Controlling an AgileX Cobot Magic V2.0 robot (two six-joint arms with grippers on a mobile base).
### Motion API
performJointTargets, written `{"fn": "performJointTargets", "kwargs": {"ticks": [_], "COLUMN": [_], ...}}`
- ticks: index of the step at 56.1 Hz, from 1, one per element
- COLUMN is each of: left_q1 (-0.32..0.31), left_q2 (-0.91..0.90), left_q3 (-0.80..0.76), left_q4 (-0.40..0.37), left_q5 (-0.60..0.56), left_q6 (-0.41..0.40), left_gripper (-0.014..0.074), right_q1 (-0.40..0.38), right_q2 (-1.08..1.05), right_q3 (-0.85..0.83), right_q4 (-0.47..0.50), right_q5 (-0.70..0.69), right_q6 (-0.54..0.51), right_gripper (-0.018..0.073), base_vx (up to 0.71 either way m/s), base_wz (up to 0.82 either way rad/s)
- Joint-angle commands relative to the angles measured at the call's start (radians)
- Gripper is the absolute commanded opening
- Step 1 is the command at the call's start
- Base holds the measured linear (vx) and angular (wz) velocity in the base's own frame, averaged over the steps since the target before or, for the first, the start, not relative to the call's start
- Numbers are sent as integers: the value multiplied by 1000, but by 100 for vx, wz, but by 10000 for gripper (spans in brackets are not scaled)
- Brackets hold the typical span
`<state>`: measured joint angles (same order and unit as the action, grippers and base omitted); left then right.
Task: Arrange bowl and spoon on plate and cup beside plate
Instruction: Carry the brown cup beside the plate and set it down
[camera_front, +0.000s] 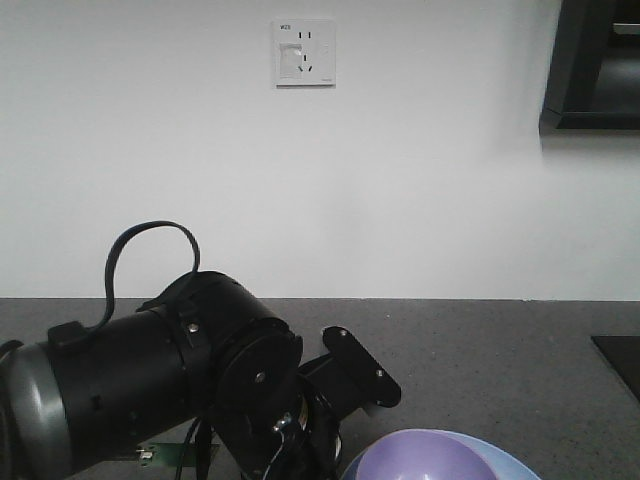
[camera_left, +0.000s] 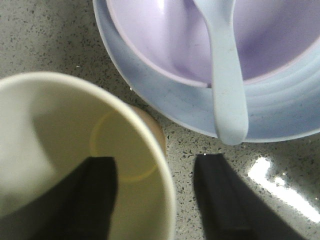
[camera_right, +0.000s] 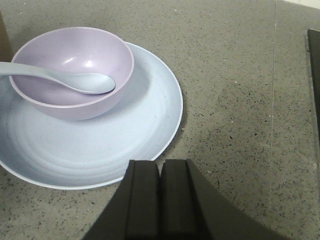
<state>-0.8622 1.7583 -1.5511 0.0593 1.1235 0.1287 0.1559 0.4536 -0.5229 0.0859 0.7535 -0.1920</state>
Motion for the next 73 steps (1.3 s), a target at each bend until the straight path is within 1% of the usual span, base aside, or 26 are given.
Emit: {"fn": "performJointTargets", "kwargs": {"ticks": [1, 7, 13, 17, 20, 23, 26, 31, 36, 38, 42, 49, 56, 64, 69, 73], "left_q1": [-2, -2, -2, -2, -2, -2, -2, -2, -2, -2, -2, -2, -2, -2, -2, -2], "left_q2": [-60, -78, -101, -120, -139, -158, -185, -242, -314, -347, -424, -604, -837, -1087, -1233, -1319], "left_q3": [-32, -39, -76, -123, -158, -188, -217, -242, -223, -204, -134, 101, 434, 767, 933, 1018], "left_q4": [4, 9, 12, 18, 32, 39, 54, 79, 100, 107, 111, 106, 107, 107, 107, 107], "left_q5": [-23, -24, -1, 22, 37, 45, 45, 32, -8, -29, -96, -267, -445, -634, -764, -841], "left_q6": [-10, -10, -10, -9, -9, -9, -10, -10, -10, -12, -22, -52, -154, -297, -359, -377], "left_gripper": [536, 535, 528, 507, 476, 427, 356, 202, -10, -9, -7, -3, -3, -3, -3, -3], "right_q1": [-2, -2, -2, -2, -2, -2, -2, -2, -2, -2, -2, -2, -2, -2, -2, -2], "right_q2": [8, 8, 8, 8, 8, 8, 8, 8, 8, 8, 8, -16, -109, -255, -322, -355], "right_q3": [-24, -24, -24, -24, -24, -24, -24, -24, -24, -24, -24, -24, -24, -20, 9, 38], "right_q4": [-2, -2, -2, -2, -2, -2, -2, -2, -2, -2, 1, 12, 29, 55, 62, 58], "right_q5": [-70, -70, -72, -72, -72, -72, -72, -72, -72, -72, -72, -80, -115, -124, -133, -145], "right_q6": [-5, -5, -5, -5, -5, -5, -5, -5, -5, -5, -5, -9, -21, -67, -75, -80], "right_gripper": [-11, -11, -11, -11, -11, -10, -10, -10, -10, -10, -10, -8, -8, -8, -8, -8], "base_vx": [0, 0, 0, 0, 0, 0, 0, 0, 0, 0, 0, 0, 0, 0, 0, 0], "base_wz": [0, 0, 0, 0, 0, 0, 0, 0, 0, 0, 0, 0, 0, 0, 0, 0]}}
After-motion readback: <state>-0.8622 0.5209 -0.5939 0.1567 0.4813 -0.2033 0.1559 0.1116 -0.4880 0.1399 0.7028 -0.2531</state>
